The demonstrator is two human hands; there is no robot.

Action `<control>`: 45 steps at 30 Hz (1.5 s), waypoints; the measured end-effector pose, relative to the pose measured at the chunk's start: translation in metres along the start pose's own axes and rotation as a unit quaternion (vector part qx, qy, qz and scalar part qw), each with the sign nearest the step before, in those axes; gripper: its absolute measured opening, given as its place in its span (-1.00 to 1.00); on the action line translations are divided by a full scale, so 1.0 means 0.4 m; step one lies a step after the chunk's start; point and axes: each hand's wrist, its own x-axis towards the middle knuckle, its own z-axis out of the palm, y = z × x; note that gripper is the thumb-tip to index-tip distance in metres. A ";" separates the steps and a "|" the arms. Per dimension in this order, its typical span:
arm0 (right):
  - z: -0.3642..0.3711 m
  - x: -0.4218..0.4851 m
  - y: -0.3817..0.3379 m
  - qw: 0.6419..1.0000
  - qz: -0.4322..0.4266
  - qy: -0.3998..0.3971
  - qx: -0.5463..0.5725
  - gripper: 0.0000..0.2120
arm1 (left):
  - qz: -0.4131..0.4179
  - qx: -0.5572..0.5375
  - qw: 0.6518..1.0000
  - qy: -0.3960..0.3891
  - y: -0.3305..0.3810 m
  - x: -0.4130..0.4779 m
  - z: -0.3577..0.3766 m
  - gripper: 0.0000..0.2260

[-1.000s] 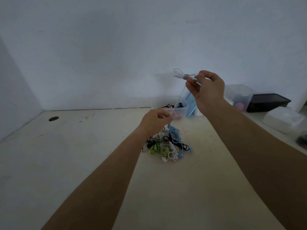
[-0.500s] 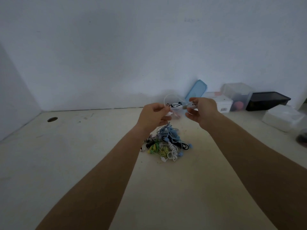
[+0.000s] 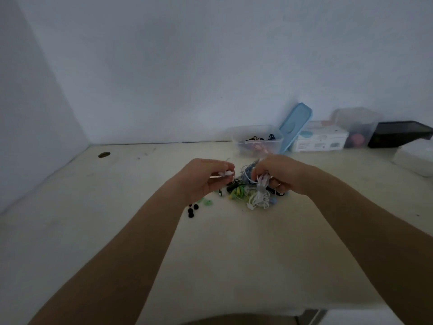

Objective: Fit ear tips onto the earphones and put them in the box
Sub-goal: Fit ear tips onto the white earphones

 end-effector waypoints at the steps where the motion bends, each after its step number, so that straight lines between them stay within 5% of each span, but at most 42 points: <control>1: 0.010 -0.005 0.006 0.999 -0.001 -0.010 -0.042 -0.83 | -0.007 0.023 0.999 -0.020 -0.006 -0.015 -0.008 -0.82; 6: 0.064 -0.050 0.008 0.957 -0.046 -0.037 -0.283 -0.87 | -0.024 0.106 0.992 -0.058 -0.060 -0.071 -0.025 -0.80; 9: 0.084 -0.062 0.017 0.898 -0.103 0.061 -0.423 -0.77 | -0.021 0.116 0.992 -0.042 -0.089 -0.086 -0.022 -0.85; 13: 0.107 -0.084 0.005 0.892 -0.296 0.215 -0.267 -0.71 | -0.024 0.098 0.994 -0.029 -0.111 -0.091 -0.014 -0.89; 16: 0.121 -0.098 -0.008 0.893 -0.384 0.075 -0.224 -0.68 | -0.024 0.110 0.993 -0.033 -0.114 -0.092 -0.010 -0.84; 19: 0.142 -0.081 0.015 0.889 -0.369 0.015 -0.272 -0.78 | -0.012 0.128 0.991 -0.031 -0.113 -0.091 -0.011 -0.79; 32: 0.133 -0.074 0.023 0.945 -0.276 -0.086 -0.152 -0.84 | -0.011 0.128 0.991 -0.029 -0.130 -0.089 -0.010 -0.64; 39: 0.147 -0.077 0.025 0.977 -0.158 -0.138 0.031 -0.84 | 0.012 0.145 0.989 0.006 -0.118 -0.105 -0.013 -0.69; 42: 0.149 -0.074 0.027 0.981 -0.155 -0.114 0.016 -0.91 | 0.005 0.158 0.987 -0.002 -0.104 -0.115 -0.019 -0.70; 45: 0.148 -0.065 0.028 0.982 -0.184 -0.026 -0.038 -0.94 | 0.069 0.204 0.971 0.108 -0.073 -0.109 -0.067 -0.70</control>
